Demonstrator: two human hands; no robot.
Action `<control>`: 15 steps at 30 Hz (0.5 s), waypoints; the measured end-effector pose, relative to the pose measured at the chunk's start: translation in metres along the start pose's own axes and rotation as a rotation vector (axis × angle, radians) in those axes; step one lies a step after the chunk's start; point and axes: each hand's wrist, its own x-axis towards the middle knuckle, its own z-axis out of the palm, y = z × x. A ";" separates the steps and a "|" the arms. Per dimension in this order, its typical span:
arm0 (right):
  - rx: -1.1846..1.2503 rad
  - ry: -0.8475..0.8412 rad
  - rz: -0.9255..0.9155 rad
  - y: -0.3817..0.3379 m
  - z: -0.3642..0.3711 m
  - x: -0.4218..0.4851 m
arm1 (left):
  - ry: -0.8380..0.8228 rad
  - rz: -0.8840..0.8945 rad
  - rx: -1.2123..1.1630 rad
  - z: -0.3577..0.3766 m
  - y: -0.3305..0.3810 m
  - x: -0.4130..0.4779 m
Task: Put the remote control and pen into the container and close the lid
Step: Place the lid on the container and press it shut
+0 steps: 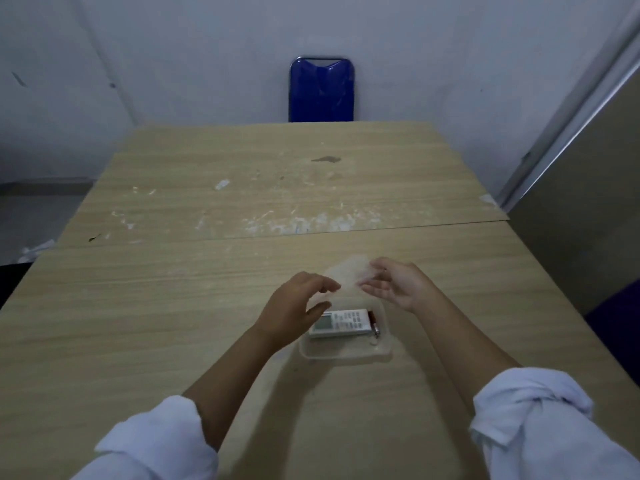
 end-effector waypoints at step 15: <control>-0.502 0.238 -0.052 0.073 -0.061 -0.005 | 0.074 -0.801 0.007 0.061 -0.012 -0.027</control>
